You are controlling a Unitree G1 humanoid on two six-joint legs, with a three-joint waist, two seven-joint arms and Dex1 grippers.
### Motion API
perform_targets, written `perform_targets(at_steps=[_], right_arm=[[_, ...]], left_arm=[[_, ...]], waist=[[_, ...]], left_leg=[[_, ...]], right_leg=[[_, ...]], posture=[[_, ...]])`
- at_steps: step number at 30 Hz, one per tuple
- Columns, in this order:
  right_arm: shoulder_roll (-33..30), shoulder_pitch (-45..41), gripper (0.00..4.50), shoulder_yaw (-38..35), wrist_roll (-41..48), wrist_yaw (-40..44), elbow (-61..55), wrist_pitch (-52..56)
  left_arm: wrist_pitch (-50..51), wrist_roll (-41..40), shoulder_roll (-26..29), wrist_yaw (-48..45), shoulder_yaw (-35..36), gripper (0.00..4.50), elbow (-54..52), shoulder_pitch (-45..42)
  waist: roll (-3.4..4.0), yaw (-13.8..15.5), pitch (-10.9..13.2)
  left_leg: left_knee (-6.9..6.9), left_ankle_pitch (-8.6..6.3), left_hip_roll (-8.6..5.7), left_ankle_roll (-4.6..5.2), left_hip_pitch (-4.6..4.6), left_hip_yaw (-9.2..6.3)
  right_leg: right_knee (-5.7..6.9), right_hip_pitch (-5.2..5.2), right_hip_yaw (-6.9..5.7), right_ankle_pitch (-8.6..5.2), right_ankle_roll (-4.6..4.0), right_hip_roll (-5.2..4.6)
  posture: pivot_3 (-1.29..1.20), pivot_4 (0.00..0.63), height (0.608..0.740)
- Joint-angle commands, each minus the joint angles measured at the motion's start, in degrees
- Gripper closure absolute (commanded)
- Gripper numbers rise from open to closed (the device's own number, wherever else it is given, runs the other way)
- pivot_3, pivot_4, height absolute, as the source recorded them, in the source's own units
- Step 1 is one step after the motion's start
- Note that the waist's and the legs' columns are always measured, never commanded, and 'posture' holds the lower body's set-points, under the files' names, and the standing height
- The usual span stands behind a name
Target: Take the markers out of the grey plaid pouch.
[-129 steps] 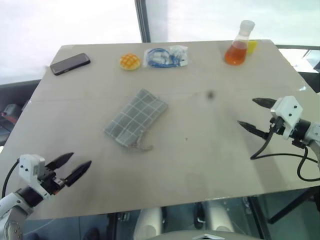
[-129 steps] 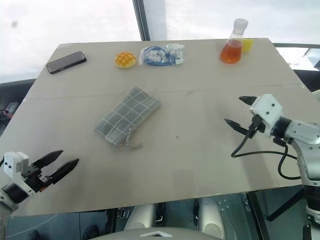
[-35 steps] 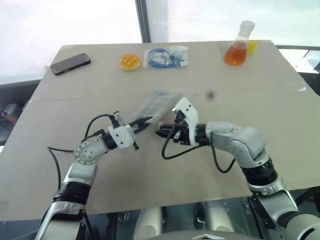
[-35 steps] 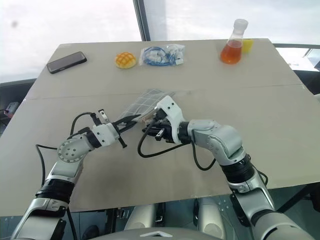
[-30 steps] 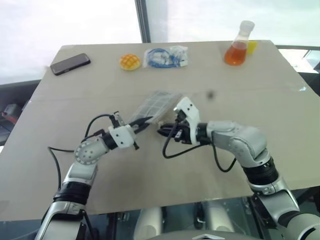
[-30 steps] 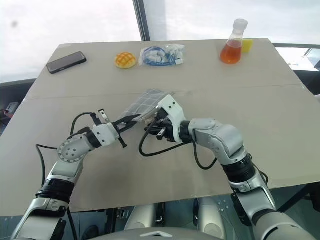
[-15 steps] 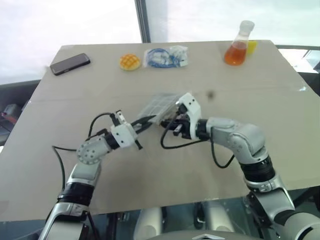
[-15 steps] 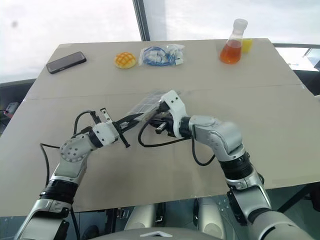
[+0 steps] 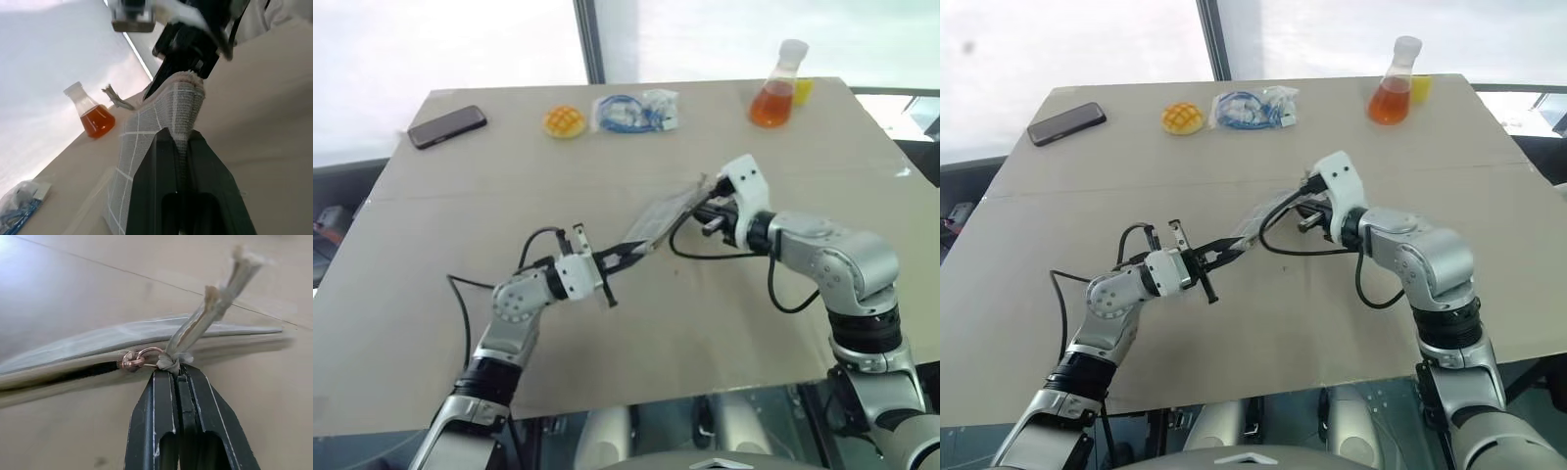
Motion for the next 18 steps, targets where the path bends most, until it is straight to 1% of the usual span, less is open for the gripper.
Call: perform_targets(at_steps=[1, 4, 7, 10, 11, 12, 13, 14, 15, 16, 17, 18], right_arm=[[-3.2, 0.9, 4.44, -5.7, -4.6, -3.6, 2.4, -2.4], [-5.6, 1.6, 4.44, -7.7, -3.5, -2.1, -0.2, -0.6], [-8.1, 2.8, 4.44, -10.9, 0.0, 0.1, -8.7, 4.9], [-12.2, 3.1, 4.44, -10.9, 3.2, 3.8, -15.1, 7.5], [-13.0, 3.2, 4.18, -10.7, 3.8, 4.5, -16.4, 7.9], [-13.5, 3.3, 3.85, -10.5, 4.8, 5.2, -18.0, 8.6], [-13.7, 3.5, 3.68, -10.2, 5.4, 5.7, -19.3, 8.9], [-13.3, 3.6, 3.31, -10.0, 6.1, 5.8, -20.4, 9.2], [-12.7, 3.7, 2.76, -10.1, 6.5, 5.6, -21.0, 9.6], [-12.6, 4.3, 2.24, -9.3, 6.4, 5.4, -21.5, 9.4], [-12.9, 4.9, 2.23, -8.2, 6.1, 5.4, -21.9, 8.9], [-12.9, 5.4, 2.23, -7.5, 5.7, 5.2, -21.9, 8.3]], left_arm=[[2.3, -7.0, 0.5, -3.7, 1.4, 4.50, -4.3, -0.7], [5.7, -9.7, 0.3, -5.3, 2.2, 4.50, -4.8, -0.9], [9.5, -9.0, -3.6, 0.5, 4.1, 4.50, -2.6, -2.8], [13.7, -7.8, -6.3, 3.9, 4.9, 4.50, -0.4, -4.3], [15.6, -7.5, -6.2, 3.9, 4.7, 4.50, -0.3, -4.6], [18.2, -9.1, -5.9, 2.0, 4.4, 4.50, -0.4, -4.9], [20.1, -10.1, -5.7, 1.1, 4.4, 4.50, -0.5, -5.1], [21.1, -10.5, -5.6, 0.0, 4.3, 4.50, -0.1, -5.4], [21.2, -10.4, -5.7, -1.0, 4.3, 4.50, 0.2, -5.5], [21.4, -10.1, -5.9, -1.9, 4.4, 4.18, 0.5, -5.6], [21.1, -9.5, -5.9, -2.6, 4.4, 3.85, 1.0, -5.7], [20.5, -8.4, -5.9, -2.7, 4.4, 3.66, 1.4, -5.8]], waist=[[0.01, 0.3, 0.0], [0.02, 0.0, 0.0], [0.11, 0.2, 0.1], [0.08, 0.2, 0.1], [0.07, 0.2, 0.0], [0.07, 0.0, 0.1], [0.07, 0.0, 0.0], [0.07, -0.1, 0.1], [0.07, -0.1, 0.0], [0.07, -0.1, 0.0], [0.07, 0.0, 0.0], [0.07, 0.0, 0.0]], left_leg=[[0.00, 0.00, -0.02, 0.00, 0.00, -0.01], [-0.01, 0.00, -0.03, 0.00, -0.04, 0.04], [-0.06, 0.00, 0.03, 0.00, -0.04, -0.02], [-0.04, 0.00, -0.01, 0.01, -0.05, -0.07], [-0.02, 0.00, 0.00, 0.01, -0.04, -0.09], [-0.01, 0.00, 0.00, 0.01, -0.04, -0.12], [-0.02, 0.00, 0.01, 0.01, -0.01, -0.19], [-0.02, 0.00, 0.01, 0.01, -0.01, -0.23], [-0.02, 0.00, 0.03, 0.01, 0.00, -0.28], [-0.02, 0.00, 0.03, 0.01, 0.01, -0.29], [-0.01, 0.00, 0.03, 0.01, 0.01, -0.29], [-0.01, 0.00, 0.03, 0.01, 0.01, -0.28]], right_leg=[[-0.01, 0.01, 0.00, 0.00, 0.00, -0.02], [-0.03, -0.04, 0.05, 0.00, 0.01, -0.01], [-0.02, -0.06, 0.05, -0.01, 0.01, 0.07], [-0.03, -0.04, 0.04, -0.11, 0.18, 0.05], [-0.04, -0.03, 0.05, -0.12, 0.21, 0.06], [-0.03, -0.01, 0.03, -0.12, 0.21, 0.06], [-0.03, -0.02, 0.07, -0.13, 0.22, 0.07], [-0.02, -0.02, 0.08, -0.13, 0.22, 0.08], [-0.02, -0.02, 0.08, -0.14, 0.22, 0.11], [-0.02, -0.03, 0.08, -0.14, 0.22, 0.11], [-0.02, -0.02, 0.08, -0.14, 0.22, 0.12], [-0.02, -0.02, 0.08, -0.14, 0.22, 0.12]], posture=[[0.00, 0.150, 0.740], [0.00, 0.150, 0.740], [0.00, 0.150, 0.740], [0.00, 0.150, 0.740], [0.00, 0.150, 0.740], [0.00, 0.150, 0.740], [0.00, 0.150, 0.740], [0.00, 0.150, 0.740], [0.00, 0.150, 0.740], [0.00, 0.150, 0.740], [0.00, 0.150, 0.740], [0.00, 0.150, 0.740]])
